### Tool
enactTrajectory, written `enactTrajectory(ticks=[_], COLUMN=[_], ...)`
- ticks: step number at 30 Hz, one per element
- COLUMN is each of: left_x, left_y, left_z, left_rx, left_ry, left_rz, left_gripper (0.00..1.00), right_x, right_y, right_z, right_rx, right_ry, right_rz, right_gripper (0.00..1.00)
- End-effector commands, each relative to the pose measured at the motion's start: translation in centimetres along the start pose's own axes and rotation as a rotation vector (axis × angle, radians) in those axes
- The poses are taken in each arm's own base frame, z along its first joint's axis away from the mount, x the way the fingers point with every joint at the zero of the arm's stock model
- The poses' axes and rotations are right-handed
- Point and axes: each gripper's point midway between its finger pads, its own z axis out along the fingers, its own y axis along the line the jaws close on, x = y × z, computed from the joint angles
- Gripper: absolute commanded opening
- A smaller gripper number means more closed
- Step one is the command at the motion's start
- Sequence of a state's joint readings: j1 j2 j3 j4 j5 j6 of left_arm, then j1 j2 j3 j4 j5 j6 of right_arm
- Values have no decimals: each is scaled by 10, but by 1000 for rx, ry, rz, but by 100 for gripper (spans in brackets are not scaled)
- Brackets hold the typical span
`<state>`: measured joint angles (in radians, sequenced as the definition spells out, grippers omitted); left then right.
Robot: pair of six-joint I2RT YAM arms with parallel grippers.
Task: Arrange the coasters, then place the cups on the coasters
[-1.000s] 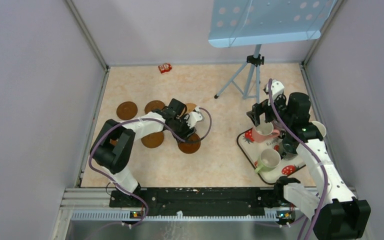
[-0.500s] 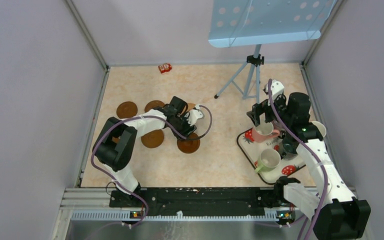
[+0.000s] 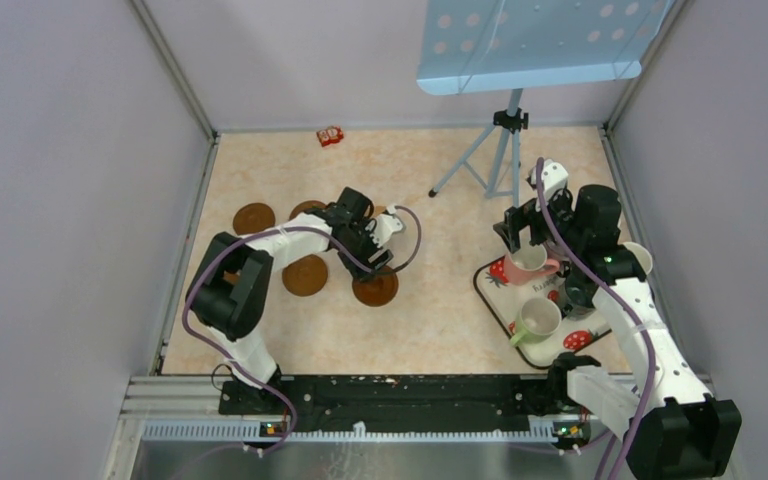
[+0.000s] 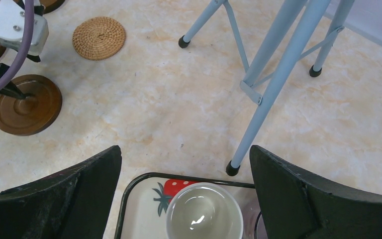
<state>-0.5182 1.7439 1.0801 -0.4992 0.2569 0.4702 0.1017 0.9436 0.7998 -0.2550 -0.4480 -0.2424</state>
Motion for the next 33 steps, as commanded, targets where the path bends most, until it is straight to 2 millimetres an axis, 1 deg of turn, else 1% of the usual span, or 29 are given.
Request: enactTrajectory(ticks=[1,3,6,9,11,12,15,18,19,20,23,25,26,29,33], left_x=[-40,-57,-83,-111,-131,-144,-174,-201,-208,-213,-228,-235,-238,-241,-236], left_y=[6,5,1,-14,-29,-39,-70,-93,-98,-103,-120,-131,-134,-134,-133], left_z=[-27,-37,-51,-58,-58,-55,-43,-22,-16,-8,10,21,27,44,67], left_rx=[-7,1,42,98,122,123,127,142,153,161,163,161,148,128,123], left_ry=[-103,-149,-211,-284,-341,-380,-457,-466,-456,-446,-441,-437,-436,-417,-366], left_rz=[7,14,20,20,30,50,94,62,45,36,39,58,67,52,38], left_gripper=[83,88,90,91,91,91,90,89,88,87,87,87,86,82,77], right_x=[-14,-15,-18,-23,-24,-27,-33,-30,-29,-25,-20,-19,-19,-20,-19], right_y=[0,0,-1,-2,-1,-2,-6,-11,-10,-18,-24,-26,-27,-30,-29], right_z=[-3,-2,-4,-9,-13,-15,-22,-24,-23,-25,-24,-24,-25,-26,-26], right_rx=[-4,-5,-2,-3,-16,-14,-17,-19,-21,0,10,18,22,36,31], right_ry=[-47,-46,-40,-25,-3,-1,-9,-16,-18,-19,-31,-39,-38,-45,-46], right_rz=[-26,-25,-37,-61,-72,-71,-45,-7,3,23,58,64,63,60,66], right_gripper=[98,98,98,98,98,97,96,96,95,95,95,95,95,95,95])
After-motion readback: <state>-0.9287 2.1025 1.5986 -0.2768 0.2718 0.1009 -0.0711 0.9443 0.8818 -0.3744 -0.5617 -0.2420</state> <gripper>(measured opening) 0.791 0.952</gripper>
